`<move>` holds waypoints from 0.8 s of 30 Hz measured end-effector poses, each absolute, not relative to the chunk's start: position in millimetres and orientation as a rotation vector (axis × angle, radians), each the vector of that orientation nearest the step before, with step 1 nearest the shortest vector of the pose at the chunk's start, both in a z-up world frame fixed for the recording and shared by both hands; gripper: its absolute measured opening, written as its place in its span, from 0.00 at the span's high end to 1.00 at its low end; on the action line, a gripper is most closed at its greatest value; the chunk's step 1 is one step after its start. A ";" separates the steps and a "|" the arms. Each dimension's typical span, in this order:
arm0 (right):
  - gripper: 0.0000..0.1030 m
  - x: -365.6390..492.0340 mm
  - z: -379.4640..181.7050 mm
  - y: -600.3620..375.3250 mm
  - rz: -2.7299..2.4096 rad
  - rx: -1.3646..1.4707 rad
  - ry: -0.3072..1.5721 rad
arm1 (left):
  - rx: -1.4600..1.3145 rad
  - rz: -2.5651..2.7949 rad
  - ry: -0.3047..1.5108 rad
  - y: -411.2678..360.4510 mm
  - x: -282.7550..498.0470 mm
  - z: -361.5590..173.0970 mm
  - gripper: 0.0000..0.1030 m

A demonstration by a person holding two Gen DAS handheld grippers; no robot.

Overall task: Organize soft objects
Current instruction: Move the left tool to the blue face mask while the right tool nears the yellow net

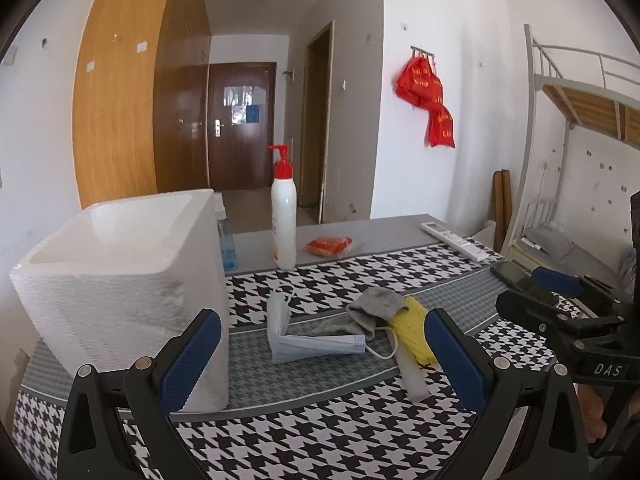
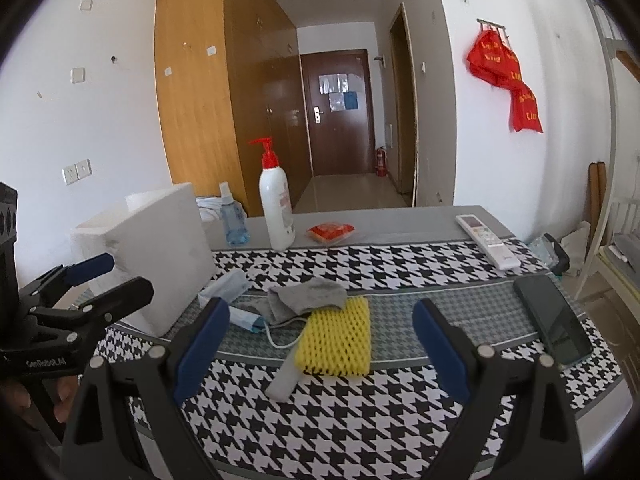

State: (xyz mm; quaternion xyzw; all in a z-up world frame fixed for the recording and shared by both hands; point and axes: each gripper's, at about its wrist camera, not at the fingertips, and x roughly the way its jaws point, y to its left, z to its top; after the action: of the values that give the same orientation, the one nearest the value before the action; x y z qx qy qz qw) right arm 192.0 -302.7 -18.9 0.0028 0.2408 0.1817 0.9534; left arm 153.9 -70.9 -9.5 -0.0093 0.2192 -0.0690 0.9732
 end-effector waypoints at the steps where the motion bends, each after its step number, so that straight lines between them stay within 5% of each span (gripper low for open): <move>1: 0.08 193.4 -20.3 -303.8 0.370 0.010 0.493 | -0.017 -0.138 0.447 -71.8 155.6 -10.6 0.01; 24: 0.08 225.4 -46.5 -309.2 0.357 0.013 0.597 | -0.027 -0.104 0.559 -80.8 200.5 -31.0 0.01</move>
State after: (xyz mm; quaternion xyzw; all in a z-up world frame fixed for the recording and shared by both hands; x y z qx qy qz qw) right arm 225.4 -309.2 -46.5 0.0066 0.2925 0.1748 0.9401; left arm 200.5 -80.8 -31.0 -0.0131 0.2756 -0.0514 0.9598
